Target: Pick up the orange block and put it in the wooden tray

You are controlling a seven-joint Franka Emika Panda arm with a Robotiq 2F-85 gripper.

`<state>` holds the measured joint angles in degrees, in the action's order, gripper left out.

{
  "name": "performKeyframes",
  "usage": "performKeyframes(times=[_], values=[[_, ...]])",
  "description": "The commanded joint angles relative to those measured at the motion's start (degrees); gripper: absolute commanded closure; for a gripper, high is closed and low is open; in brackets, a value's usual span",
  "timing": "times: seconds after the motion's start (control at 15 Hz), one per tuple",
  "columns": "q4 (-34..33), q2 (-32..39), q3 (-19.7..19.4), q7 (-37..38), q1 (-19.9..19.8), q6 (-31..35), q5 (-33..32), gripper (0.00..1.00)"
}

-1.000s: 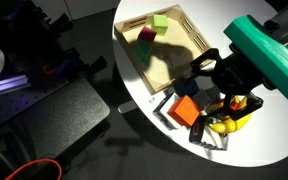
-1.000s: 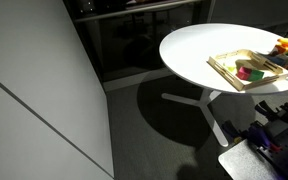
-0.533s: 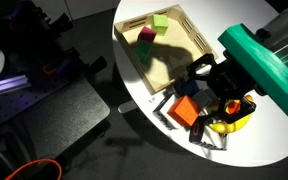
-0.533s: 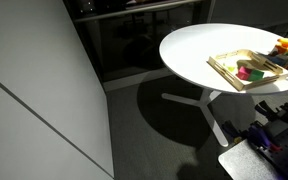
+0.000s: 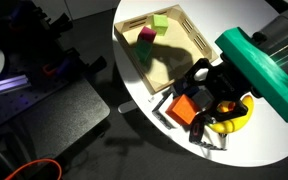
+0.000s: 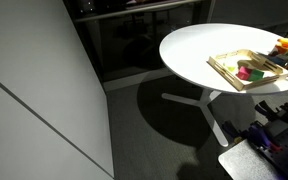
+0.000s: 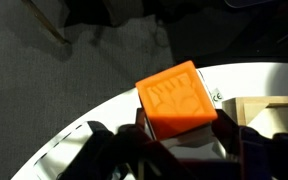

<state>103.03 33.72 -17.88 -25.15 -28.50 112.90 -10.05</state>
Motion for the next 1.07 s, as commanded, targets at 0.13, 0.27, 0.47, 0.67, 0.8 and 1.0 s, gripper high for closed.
performKeyframes(times=[0.13,0.27,0.47,0.67,0.8,1.0], values=[[-0.5,-0.1,0.4,-0.8,-0.9,-0.6,-1.1,0.64],[-0.6,-0.4,0.4,-0.9,-0.8,-1.1,-1.2,0.66],[-0.8,-1.2,0.4,-1.1,-0.7,-2.2,-1.1,0.68],[-2.1,-1.3,0.7,-1.3,-0.6,-4.8,-0.8,0.68],[-3.6,-1.2,1.1,-1.5,-0.4,-7.0,-0.6,0.68],[-6.5,-0.3,1.8,-1.2,-0.2,-10.0,-0.4,0.68]])
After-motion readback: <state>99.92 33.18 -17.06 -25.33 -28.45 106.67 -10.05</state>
